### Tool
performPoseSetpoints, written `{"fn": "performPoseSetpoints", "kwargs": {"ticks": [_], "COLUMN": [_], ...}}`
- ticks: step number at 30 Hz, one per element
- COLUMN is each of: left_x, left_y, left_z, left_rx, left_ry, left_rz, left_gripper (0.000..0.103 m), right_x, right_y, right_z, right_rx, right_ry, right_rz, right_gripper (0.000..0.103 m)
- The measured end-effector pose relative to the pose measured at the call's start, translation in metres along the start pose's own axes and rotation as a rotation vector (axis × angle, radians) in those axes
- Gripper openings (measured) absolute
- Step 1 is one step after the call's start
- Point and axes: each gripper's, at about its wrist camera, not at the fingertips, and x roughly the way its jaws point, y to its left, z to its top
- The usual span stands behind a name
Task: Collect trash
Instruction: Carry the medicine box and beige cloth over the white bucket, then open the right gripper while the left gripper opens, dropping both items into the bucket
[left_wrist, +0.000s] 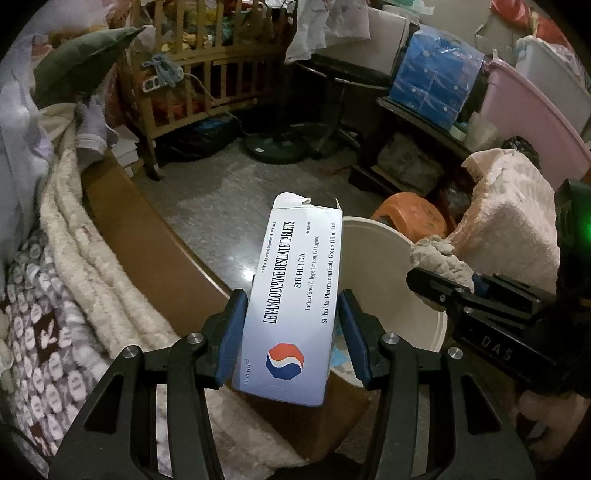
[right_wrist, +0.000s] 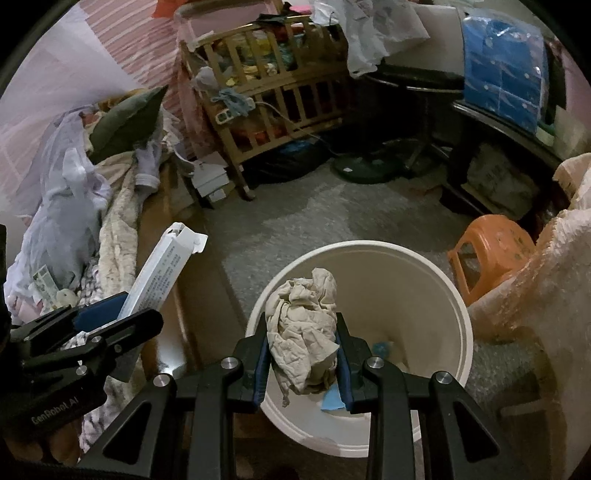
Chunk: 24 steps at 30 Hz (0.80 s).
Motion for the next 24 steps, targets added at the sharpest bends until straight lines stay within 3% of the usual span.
{"fn": "performPoseSetpoints", "kwargs": {"ticks": [17, 24], "left_x": [0.025, 0.026], "left_y": [-0.006, -0.005], "left_z": [0.004, 0.004], "left_rx": [-0.012, -0.032], "left_ry": [0.041, 0.040], "left_rz": [-0.063, -0.101], "left_gripper": [0.049, 0.049], "right_x": [0.015, 0.018], "right_y": [-0.019, -0.019], "right_z": [-0.001, -0.001], "right_rx": [0.040, 0.042], "right_ry": [0.030, 0.032], "right_rz": [-0.031, -0.042], "right_gripper": [0.029, 0.034]}}
